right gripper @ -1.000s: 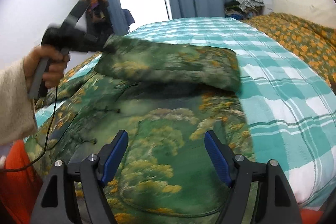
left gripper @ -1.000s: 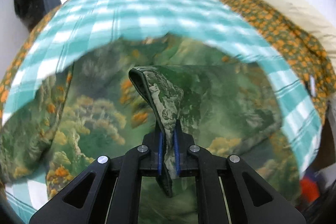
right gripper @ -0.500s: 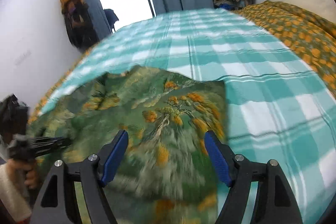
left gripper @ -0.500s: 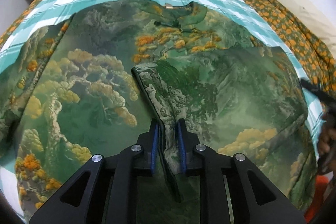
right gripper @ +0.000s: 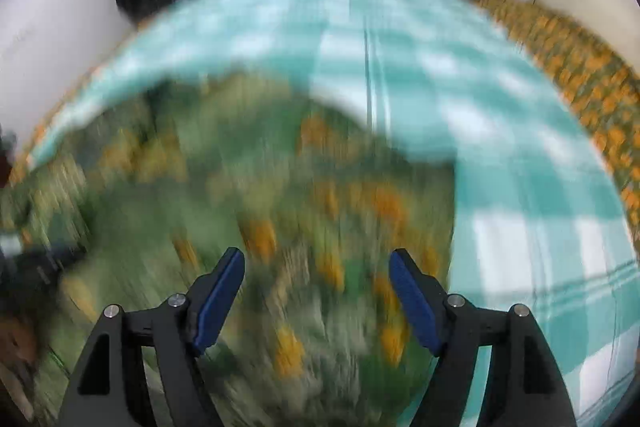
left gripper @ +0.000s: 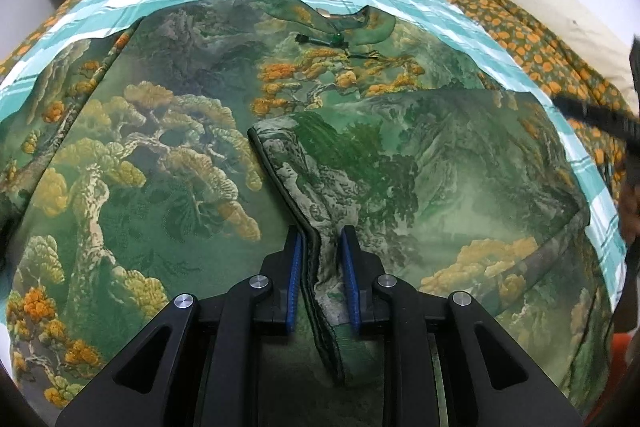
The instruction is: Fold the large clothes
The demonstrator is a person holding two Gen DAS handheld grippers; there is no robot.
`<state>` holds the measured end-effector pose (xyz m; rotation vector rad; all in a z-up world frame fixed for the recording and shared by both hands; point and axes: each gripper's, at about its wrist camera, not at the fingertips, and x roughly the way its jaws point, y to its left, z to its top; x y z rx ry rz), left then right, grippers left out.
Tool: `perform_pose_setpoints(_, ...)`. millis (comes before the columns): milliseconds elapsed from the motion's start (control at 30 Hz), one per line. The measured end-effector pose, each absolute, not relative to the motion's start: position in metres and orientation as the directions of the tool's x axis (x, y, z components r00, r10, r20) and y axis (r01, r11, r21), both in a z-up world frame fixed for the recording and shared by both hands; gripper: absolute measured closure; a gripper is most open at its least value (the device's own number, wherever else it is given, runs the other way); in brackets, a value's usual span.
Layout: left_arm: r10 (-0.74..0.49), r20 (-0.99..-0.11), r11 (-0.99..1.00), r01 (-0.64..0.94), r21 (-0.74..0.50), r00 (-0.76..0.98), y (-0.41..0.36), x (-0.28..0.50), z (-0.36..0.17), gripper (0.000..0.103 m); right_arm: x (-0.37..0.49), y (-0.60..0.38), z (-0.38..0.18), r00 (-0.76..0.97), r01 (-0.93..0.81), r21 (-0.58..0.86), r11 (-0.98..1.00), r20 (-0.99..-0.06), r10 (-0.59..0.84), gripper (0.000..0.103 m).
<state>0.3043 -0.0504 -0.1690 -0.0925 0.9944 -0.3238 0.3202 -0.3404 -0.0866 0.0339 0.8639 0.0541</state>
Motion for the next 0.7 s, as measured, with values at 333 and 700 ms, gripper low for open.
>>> perform_pose_setpoints(333,-0.301,-0.806,0.951,0.225,-0.213,0.510,-0.052,0.302,-0.171,0.082,0.350,-0.325,-0.166,0.513,-0.005,0.027,1.000,-0.858,0.026,0.026)
perform_pose_setpoints(700,-0.283,-0.809,0.956,0.220,-0.195,0.515,-0.055,0.303,-0.172,0.082,0.272,-0.302,-0.162,0.482,-0.121,-0.013,0.993,-0.875,0.048,0.026)
